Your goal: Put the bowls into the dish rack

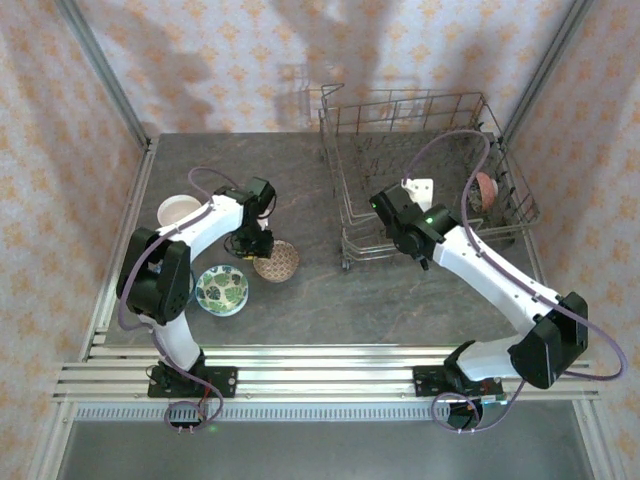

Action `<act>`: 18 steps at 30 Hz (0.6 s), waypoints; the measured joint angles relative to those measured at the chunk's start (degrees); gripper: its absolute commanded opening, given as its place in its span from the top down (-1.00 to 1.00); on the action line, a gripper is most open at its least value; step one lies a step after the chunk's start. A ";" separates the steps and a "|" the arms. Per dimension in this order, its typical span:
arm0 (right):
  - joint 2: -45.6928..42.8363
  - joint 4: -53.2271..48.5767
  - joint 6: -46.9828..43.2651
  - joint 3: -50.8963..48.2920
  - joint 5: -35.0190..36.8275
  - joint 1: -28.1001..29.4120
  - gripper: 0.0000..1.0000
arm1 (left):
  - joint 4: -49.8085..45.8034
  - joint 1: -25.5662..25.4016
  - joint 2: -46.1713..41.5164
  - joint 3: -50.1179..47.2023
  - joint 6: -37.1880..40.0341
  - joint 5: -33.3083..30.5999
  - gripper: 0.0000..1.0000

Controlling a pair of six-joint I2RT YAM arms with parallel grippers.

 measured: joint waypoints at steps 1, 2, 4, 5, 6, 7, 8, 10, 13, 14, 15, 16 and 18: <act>-0.13 0.00 0.17 0.00 -0.02 0.04 -0.86 | -0.11 -0.11 0.17 0.00 0.09 0.13 0.59; -0.42 -0.07 0.37 -0.02 -0.09 0.13 -0.86 | -0.20 -0.11 0.26 0.00 0.04 0.37 0.65; -1.05 -0.17 0.57 -0.11 -0.17 0.13 -0.87 | -0.22 -0.11 0.37 0.00 0.11 1.01 0.77; -1.44 -0.24 0.63 -0.15 -0.20 0.15 -0.86 | -0.48 -0.11 0.39 0.00 0.24 1.20 0.82; -1.79 -0.33 0.83 -0.24 -0.17 0.13 -0.86 | -0.79 -0.11 0.39 0.00 0.15 1.75 0.85; -2.10 -0.50 1.01 -0.28 -0.15 0.13 -0.86 | -0.79 -0.11 0.37 0.00 0.11 2.23 0.88; -2.34 -0.68 1.07 -0.28 -0.15 0.13 -0.86 | -0.74 -0.11 0.37 0.00 0.09 2.54 0.90; -2.58 -1.18 1.36 -0.28 -0.15 0.13 -0.87 | -0.72 -0.11 0.13 0.00 0.02 2.86 0.95; -2.69 -1.88 1.66 -0.28 -0.17 0.13 -0.86 | -0.33 -0.11 -0.90 -0.09 0.02 3.78 1.00; -2.78 -1.95 1.66 -0.28 -0.33 0.15 -0.87 | -0.11 -0.15 -1.62 -0.26 0.00 4.07 1.00; -2.84 -1.95 1.66 -0.28 -0.66 0.13 -0.87 | 0.11 -0.33 -2.43 -0.57 0.00 4.02 1.00; -2.91 -2.03 1.62 -0.26 -1.29 0.13 -0.86 | 0.20 -0.48 -3.61 -1.05 -0.07 3.96 1.00; -2.84 -2.51 1.40 0.31 -2.75 0.15 -0.85 | 0.09 -0.61 -5.86 -1.79 -0.20 3.67 1.00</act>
